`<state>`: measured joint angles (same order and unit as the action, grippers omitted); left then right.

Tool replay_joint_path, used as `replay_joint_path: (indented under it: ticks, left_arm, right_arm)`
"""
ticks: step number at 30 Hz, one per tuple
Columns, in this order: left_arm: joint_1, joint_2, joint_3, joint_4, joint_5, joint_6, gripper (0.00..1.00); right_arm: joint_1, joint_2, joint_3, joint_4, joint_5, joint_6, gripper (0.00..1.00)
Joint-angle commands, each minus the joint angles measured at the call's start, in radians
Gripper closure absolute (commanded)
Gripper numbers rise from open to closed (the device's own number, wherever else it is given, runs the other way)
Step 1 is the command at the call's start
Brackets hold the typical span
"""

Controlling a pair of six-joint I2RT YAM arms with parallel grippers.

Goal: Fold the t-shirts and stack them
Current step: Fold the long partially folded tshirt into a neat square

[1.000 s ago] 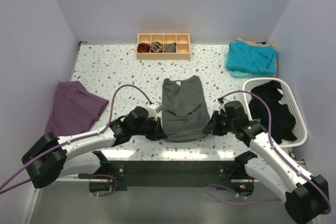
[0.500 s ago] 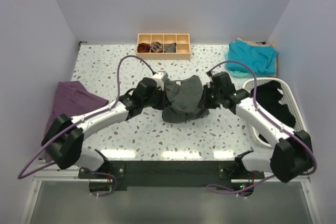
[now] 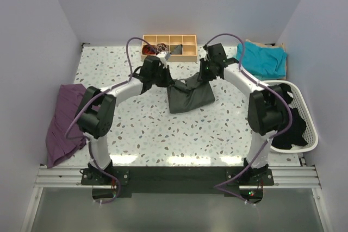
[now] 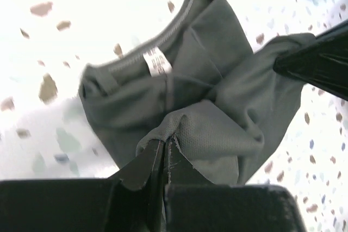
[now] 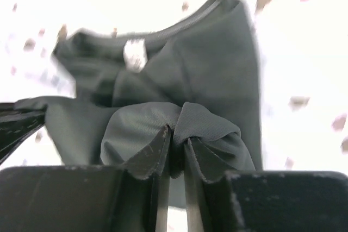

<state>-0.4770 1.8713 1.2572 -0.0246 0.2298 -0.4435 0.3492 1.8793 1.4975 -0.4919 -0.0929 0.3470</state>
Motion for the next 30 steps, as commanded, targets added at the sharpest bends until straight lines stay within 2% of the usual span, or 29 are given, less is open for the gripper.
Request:
replay_joint_path:
  ticks: [1,2,3,4,5,6,7,8,9,11,14,18,20,21,24,30]
  left_arm:
    - [0.073,0.132,0.143,0.130,0.066,0.041,1.00]
    - [0.083,0.168,0.172,0.153,0.048,0.045,0.88]
    - [0.093,0.190,0.200,0.146,0.066,0.046,0.77]
    - [0.109,0.204,0.229,0.131,0.065,0.043,0.63]
    - [0.113,0.201,0.246,0.124,0.049,0.045,0.39]
    - [0.115,0.187,0.239,0.123,0.004,0.046,0.31]
    - [0.121,0.166,0.199,0.127,-0.019,0.048,0.24]
    - [0.121,0.111,0.168,0.162,-0.045,0.048,0.10]
    - [0.123,0.086,0.142,0.172,-0.082,0.048,0.06]
    - [0.124,0.027,0.101,0.169,-0.109,0.046,0.02]
    - [0.123,-0.015,0.087,0.167,-0.055,0.043,0.00]
    - [0.114,-0.024,0.074,0.236,0.234,0.003,0.00]
    - [0.104,0.014,0.094,0.282,0.328,-0.038,0.00]
    - [0.101,0.035,0.105,0.297,0.420,-0.055,0.00]
    - [0.101,0.126,0.143,0.347,0.521,-0.121,0.00]
    - [0.101,0.215,0.116,0.465,0.556,-0.215,0.00]
  right_arm:
    - [-0.050,0.145,0.194,0.067,0.053,-0.058,0.85]
    - [-0.058,0.185,0.196,0.117,0.068,-0.048,0.55]
    - [-0.070,0.208,0.213,0.159,0.009,-0.048,0.39]
    - [-0.087,0.242,0.327,0.077,-0.022,-0.049,0.34]
    - [-0.088,0.266,0.367,0.026,0.010,-0.069,0.30]
    - [-0.088,0.247,0.366,0.024,0.045,-0.086,0.25]
    - [-0.095,0.215,0.295,0.073,0.071,-0.117,0.23]
    - [-0.101,0.133,0.243,0.122,0.077,-0.126,0.21]
    - [-0.111,0.100,0.198,0.162,0.056,-0.135,0.16]
    - [-0.134,0.054,0.156,0.164,0.056,-0.146,0.15]
    - [-0.142,0.044,0.178,0.087,-0.020,-0.149,0.15]
    - [-0.130,0.043,0.130,0.099,-0.182,-0.091,0.15]
    - [-0.121,0.066,0.116,0.107,-0.232,-0.079,0.16]
    - [-0.115,0.079,0.124,0.093,-0.247,-0.071,0.16]
    - [-0.104,0.119,0.122,0.096,-0.306,-0.053,0.19]
    - [-0.096,0.199,0.151,0.076,-0.364,-0.043,0.19]
